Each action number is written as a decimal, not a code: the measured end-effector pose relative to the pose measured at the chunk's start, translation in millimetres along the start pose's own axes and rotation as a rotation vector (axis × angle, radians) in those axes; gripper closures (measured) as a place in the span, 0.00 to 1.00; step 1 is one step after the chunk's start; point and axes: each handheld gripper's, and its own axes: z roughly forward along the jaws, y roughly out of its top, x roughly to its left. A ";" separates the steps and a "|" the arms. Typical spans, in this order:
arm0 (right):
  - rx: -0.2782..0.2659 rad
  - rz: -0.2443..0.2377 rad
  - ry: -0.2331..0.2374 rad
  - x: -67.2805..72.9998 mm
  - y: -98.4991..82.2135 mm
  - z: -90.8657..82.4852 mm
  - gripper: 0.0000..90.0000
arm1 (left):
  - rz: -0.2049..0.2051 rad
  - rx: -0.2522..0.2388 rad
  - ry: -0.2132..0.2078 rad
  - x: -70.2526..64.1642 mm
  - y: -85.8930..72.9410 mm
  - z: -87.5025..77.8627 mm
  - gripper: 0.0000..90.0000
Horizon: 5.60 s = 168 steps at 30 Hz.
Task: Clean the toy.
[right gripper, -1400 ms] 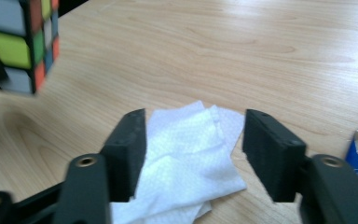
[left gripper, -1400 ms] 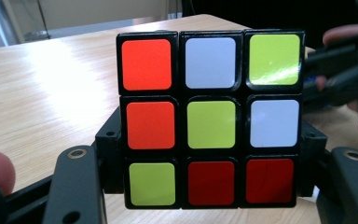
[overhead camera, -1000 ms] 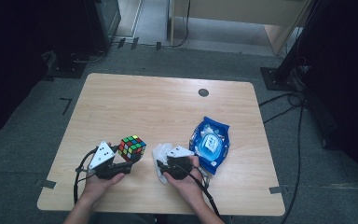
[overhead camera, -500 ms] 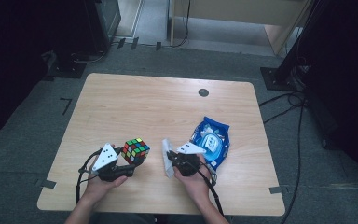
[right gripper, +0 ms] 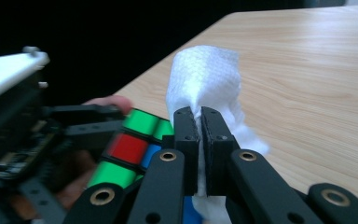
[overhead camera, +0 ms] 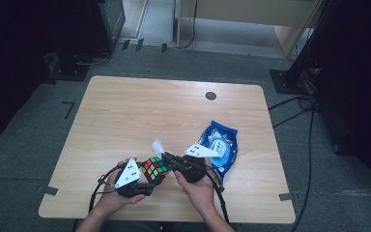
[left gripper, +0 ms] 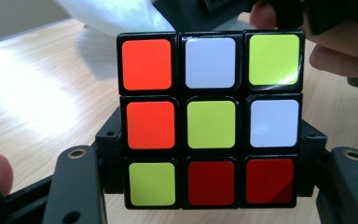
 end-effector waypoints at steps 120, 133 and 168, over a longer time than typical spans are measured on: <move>-0.121 -0.533 -0.043 -5.0 -26.6 12.3 0.33 | -0.287 -0.062 0.036 48.0 20.5 -37.8 0.38; -0.157 -0.884 -0.158 18.5 -40.3 26.3 0.33 | -0.318 0.000 -0.096 31.2 29.3 -21.8 0.38; -0.112 -0.434 -0.306 -38.1 -29.2 -52.3 0.38 | -0.184 0.317 0.132 12.0 6.9 86.9 0.49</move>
